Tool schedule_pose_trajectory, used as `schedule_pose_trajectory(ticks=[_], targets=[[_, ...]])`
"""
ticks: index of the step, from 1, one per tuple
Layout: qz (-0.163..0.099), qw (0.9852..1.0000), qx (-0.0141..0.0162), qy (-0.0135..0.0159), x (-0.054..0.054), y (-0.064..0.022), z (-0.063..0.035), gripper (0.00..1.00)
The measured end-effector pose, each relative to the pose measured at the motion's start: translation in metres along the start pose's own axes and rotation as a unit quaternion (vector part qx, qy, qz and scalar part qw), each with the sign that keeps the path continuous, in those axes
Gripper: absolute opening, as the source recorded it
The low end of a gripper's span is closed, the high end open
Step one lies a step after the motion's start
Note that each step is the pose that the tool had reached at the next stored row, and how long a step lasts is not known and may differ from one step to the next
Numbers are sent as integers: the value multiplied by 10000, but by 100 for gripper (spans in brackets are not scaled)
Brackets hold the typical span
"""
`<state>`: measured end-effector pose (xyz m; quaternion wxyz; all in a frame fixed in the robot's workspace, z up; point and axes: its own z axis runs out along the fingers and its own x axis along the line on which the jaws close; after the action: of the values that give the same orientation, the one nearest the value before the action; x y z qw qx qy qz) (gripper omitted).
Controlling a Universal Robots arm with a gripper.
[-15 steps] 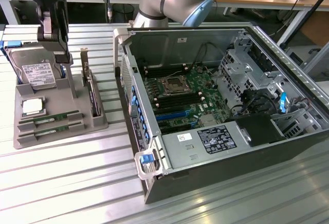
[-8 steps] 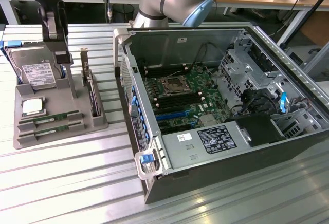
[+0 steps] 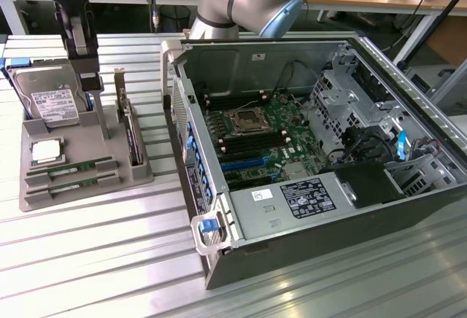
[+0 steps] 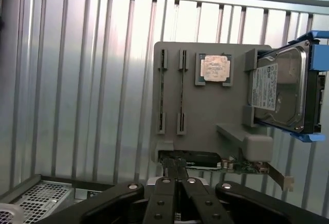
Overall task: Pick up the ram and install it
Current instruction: 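Pick up the ram and move it above insertion slot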
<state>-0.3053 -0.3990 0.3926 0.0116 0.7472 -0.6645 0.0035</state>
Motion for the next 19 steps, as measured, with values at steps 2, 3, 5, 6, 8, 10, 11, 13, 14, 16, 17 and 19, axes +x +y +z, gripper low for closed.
schedule_pose_trajectory(ticks=[2, 3, 5, 6, 8, 10, 11, 13, 14, 16, 17, 19], targets=[[-117, 9999, 3, 3, 0, 0, 1, 11], [-192, 9998, 4, 5, 0, 0, 0, 11], [-292, 9996, 6, 7, 0, 0, 1, 11], [-354, 9994, 7, 9, 0, 0, 1, 11], [-459, 9989, 9, 12, 0, 0, 1, 11], [-658, 9978, 13, 17, 0, 0, 1, 11], [-710, 9975, 14, 18, 0, 0, 1, 11], [-822, 9966, 16, 21, 0, 0, 1, 11], [-868, 9962, 17, 23, 0, 0, 1, 11], [-1017, 9948, 20, 27, 0, 0, 1, 11], [-1053, 9944, 20, 27, 0, 0, 2, 11], [-1128, 9936, 22, 30, 0, 0, 1, 11]])
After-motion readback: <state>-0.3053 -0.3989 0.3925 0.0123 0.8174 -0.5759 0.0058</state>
